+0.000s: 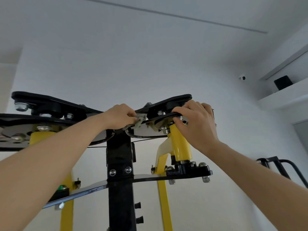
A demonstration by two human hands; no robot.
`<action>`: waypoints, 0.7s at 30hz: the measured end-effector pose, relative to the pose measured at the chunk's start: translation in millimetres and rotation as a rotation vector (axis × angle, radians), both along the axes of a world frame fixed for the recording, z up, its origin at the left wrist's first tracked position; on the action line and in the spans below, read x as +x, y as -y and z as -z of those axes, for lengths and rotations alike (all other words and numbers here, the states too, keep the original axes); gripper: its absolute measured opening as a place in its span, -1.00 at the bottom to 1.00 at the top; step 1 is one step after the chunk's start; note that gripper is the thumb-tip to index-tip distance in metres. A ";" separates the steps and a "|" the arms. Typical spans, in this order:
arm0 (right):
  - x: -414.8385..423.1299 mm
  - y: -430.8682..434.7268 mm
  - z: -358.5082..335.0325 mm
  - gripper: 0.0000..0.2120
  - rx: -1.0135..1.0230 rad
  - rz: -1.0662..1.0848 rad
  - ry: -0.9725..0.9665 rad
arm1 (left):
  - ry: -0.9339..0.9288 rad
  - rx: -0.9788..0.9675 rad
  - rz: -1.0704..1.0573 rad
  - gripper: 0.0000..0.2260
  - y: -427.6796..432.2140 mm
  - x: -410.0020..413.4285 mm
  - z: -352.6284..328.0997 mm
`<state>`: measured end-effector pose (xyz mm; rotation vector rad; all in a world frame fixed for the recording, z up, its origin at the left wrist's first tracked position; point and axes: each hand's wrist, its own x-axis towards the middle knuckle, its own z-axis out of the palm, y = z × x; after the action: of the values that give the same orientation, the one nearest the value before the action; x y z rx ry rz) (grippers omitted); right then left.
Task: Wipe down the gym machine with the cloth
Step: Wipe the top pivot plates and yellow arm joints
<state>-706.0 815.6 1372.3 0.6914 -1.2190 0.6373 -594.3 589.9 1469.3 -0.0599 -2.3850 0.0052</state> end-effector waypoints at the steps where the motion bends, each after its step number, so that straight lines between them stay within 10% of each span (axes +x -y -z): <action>1: 0.3 -0.6 -0.2 -0.79 0.006 0.000 -0.002 | -0.034 0.003 0.005 -0.87 0.8 1.3 2.8; 7: -1.6 -2.1 -1.1 -0.78 0.018 -0.005 -0.002 | -0.393 0.165 0.227 -0.97 -5.4 7.5 53.3; 21: -4.6 0.9 -1.0 -0.78 0.001 0.051 -0.041 | -0.138 1.516 0.433 -0.85 14.9 -54.2 97.3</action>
<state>-710.6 814.7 1373.3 0.6689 -1.1955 0.5781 -648.5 574.9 1372.0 0.1420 -1.6378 -1.8328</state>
